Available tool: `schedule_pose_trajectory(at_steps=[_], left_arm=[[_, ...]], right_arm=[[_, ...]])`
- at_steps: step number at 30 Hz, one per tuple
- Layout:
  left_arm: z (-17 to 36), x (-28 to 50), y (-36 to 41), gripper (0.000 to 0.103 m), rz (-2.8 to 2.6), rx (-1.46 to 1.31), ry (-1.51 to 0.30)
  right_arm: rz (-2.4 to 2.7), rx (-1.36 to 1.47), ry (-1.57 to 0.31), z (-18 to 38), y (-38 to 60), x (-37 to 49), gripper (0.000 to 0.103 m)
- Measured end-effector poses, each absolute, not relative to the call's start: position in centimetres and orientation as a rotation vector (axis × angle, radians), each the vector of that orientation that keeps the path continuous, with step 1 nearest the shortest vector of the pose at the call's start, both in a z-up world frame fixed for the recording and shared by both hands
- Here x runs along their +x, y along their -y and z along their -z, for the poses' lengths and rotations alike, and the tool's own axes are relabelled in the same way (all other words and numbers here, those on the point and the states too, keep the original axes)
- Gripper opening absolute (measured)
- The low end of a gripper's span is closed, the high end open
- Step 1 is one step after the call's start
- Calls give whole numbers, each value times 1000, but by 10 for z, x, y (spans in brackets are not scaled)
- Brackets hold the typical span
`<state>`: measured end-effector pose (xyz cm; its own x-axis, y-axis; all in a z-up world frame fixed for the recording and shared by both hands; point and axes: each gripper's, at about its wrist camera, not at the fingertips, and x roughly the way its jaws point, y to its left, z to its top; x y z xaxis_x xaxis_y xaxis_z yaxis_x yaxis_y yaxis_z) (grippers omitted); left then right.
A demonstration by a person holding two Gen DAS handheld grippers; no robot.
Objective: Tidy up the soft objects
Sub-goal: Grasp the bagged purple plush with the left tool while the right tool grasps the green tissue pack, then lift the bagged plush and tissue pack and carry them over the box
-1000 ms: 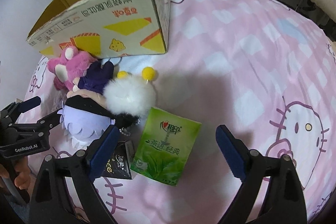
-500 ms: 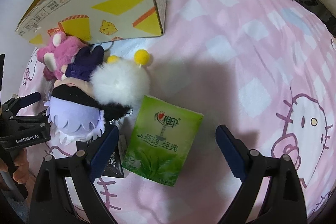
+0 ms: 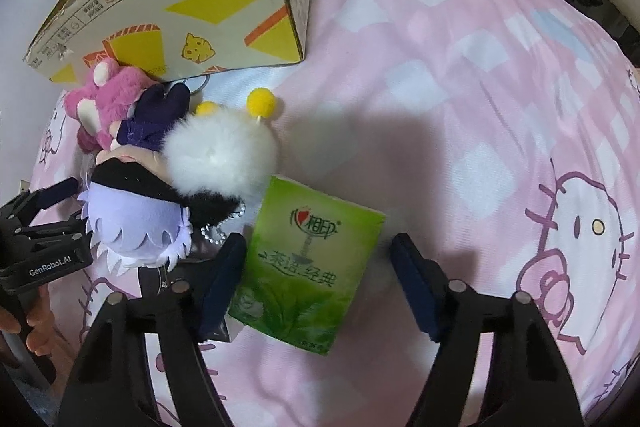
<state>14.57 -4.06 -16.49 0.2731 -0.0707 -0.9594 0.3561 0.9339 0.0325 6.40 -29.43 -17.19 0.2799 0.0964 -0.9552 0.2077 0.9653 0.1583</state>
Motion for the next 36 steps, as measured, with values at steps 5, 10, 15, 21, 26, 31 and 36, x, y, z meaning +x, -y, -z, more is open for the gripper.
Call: schedule_pose_trajectory(at_steps=[5, 10, 15, 21, 26, 31, 36], left_arm=[[160, 142, 37, 77, 295, 235, -1257], [154, 140, 36, 77, 268, 243, -1240], [136, 128, 29, 77, 235, 207, -1189], [106, 107, 25, 77, 194, 214, -1073], [75, 89, 22, 77, 169, 201, -955], [40, 74, 22, 77, 168, 184, -818], [6, 55, 17, 77, 177, 171, -629]], right_arm=[[76, 262, -1275, 170, 293, 64, 68], [85, 270, -1226, 159, 295, 60, 67], [82, 266, -1137, 140, 295, 50, 66], [74, 207, -991, 105, 289, 43, 66], [80, 159, -848, 78, 286, 30, 66], [76, 138, -706, 55, 279, 18, 66], [63, 120, -563, 28, 273, 3, 66]])
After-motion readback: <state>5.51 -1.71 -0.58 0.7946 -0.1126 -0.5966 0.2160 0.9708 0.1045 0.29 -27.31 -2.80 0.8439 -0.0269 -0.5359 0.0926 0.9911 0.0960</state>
